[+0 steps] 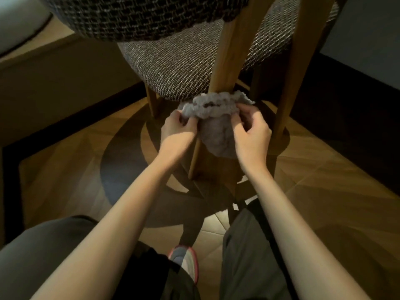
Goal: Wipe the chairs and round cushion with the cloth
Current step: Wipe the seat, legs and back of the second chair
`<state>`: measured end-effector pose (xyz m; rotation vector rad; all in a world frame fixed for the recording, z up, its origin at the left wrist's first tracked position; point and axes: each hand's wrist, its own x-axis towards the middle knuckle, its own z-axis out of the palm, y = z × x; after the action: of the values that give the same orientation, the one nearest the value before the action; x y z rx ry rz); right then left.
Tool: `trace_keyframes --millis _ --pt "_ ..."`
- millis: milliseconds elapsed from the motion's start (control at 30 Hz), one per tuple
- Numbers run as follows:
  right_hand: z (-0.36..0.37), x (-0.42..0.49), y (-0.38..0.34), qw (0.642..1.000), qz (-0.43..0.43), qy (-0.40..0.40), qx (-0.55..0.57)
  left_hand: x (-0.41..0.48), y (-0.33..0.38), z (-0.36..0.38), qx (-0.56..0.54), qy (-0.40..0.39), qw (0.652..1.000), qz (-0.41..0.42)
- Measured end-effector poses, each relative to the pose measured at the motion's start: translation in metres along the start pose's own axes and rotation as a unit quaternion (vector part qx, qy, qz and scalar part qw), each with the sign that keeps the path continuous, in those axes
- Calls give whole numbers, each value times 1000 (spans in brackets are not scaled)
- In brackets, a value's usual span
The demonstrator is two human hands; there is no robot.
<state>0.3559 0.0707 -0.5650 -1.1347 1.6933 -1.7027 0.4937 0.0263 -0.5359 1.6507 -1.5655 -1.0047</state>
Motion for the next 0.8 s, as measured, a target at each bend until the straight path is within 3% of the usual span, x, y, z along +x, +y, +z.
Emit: trace_keyframes --millis 133,233,433,667,800 --pt "13 9 -6 996 21 33 77 3 2 4 -59 2 998 -7" --pt "26 8 2 994 28 10 105 10 -1 6 -38 5 999 1" --pt "41 4 34 995 76 -69 -19 21 -25 18 13 -13 1000 17" --pt "61 -6 62 982 154 -103 -35 39 -69 33 -30 -79 995 -58" --pt "65 -18 90 956 225 -176 -67 46 -116 43 -20 -96 989 -112"
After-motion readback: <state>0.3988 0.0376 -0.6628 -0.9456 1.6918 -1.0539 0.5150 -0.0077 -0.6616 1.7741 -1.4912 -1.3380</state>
